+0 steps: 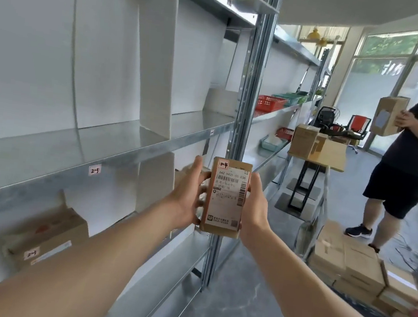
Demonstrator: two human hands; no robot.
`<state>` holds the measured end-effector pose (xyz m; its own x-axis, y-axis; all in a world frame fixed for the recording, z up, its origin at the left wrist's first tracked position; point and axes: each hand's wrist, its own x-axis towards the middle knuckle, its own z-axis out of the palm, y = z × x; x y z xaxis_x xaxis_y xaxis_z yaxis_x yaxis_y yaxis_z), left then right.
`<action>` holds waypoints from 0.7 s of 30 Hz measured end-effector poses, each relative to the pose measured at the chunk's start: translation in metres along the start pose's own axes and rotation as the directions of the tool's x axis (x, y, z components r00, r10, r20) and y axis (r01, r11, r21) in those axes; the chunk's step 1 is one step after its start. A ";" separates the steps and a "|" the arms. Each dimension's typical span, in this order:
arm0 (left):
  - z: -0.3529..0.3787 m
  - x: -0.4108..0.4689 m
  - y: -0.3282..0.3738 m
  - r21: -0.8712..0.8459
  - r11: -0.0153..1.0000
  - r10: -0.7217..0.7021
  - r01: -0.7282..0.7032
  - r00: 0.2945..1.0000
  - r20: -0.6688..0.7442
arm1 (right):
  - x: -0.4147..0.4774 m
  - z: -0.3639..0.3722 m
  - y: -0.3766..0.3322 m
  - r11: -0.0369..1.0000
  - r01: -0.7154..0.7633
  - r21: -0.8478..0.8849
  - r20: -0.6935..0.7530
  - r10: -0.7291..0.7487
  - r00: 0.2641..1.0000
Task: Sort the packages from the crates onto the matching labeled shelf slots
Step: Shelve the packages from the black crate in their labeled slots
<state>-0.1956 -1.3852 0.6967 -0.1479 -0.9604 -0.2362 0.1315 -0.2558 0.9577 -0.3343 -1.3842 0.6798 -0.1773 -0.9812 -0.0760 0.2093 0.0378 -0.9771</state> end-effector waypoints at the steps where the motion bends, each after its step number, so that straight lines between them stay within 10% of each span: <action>1: 0.006 0.011 0.008 -0.002 1.000 0.008 -0.008 1.000 -0.013 | 0.014 -0.003 -0.009 1.000 0.004 0.005 0.009 -0.004 1.000; 21: 0.040 0.149 0.168 0.070 0.957 0.288 -0.281 0.950 -0.119 | 0.217 0.039 -0.136 0.977 0.203 0.065 0.174 -0.212 0.962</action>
<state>-0.2351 -1.5669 0.8288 0.0139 -0.9994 0.0318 0.0985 0.0330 0.9946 -0.3640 -1.6101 0.8044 -0.0471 -0.9846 0.1682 0.2314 -0.1746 -0.9571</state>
